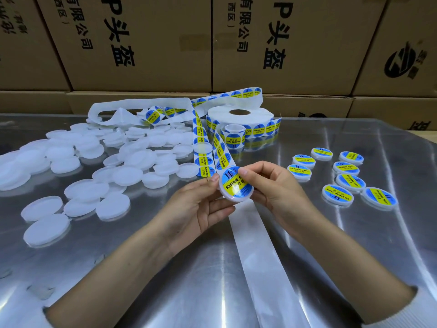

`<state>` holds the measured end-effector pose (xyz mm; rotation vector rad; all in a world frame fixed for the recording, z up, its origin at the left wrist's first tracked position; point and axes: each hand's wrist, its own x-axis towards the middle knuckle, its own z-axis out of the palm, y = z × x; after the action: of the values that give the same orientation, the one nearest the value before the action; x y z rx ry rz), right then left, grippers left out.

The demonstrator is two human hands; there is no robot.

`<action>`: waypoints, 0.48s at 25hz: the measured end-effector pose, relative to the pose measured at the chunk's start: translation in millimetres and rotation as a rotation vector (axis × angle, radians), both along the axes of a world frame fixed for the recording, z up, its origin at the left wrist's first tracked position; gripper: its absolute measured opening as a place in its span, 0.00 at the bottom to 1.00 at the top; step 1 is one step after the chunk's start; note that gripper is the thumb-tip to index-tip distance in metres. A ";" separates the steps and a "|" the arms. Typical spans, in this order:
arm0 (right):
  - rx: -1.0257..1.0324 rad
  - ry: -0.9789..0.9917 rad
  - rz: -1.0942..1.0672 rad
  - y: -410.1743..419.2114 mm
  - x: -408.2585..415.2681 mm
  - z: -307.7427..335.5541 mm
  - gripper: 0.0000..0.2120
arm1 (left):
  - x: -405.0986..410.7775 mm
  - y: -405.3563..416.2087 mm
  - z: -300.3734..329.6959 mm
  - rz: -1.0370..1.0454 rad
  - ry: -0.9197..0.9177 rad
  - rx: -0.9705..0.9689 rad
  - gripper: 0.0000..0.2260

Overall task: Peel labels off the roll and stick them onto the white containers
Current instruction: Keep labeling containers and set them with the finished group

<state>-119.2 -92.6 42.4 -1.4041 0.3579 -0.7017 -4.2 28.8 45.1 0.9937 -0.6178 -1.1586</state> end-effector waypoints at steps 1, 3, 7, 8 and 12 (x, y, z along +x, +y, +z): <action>-0.043 -0.034 -0.016 0.9 1.3 0.5 0.06 | -0.5 0.1 0.1 0.001 0.008 -0.007 0.17; -0.183 -0.089 -0.076 2.9 3.2 1.4 0.03 | -0.9 0.4 0.8 0.001 0.021 -0.025 0.19; -0.362 -0.059 -0.102 3.4 0.6 5.7 0.16 | 0.5 0.9 2.5 0.002 0.012 -0.056 0.21; -0.319 -0.023 -0.091 2.2 -1.8 8.3 0.27 | 0.7 1.0 2.9 -0.003 0.002 -0.053 0.21; -0.252 0.081 -0.032 6.4 -4.8 10.6 0.32 | -1.4 2.4 3.9 -0.030 -0.053 -0.059 0.21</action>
<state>-124.0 -86.2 53.0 -1.6723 0.3649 -0.7364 -5.5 31.2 49.0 0.9697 -0.7079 -1.1371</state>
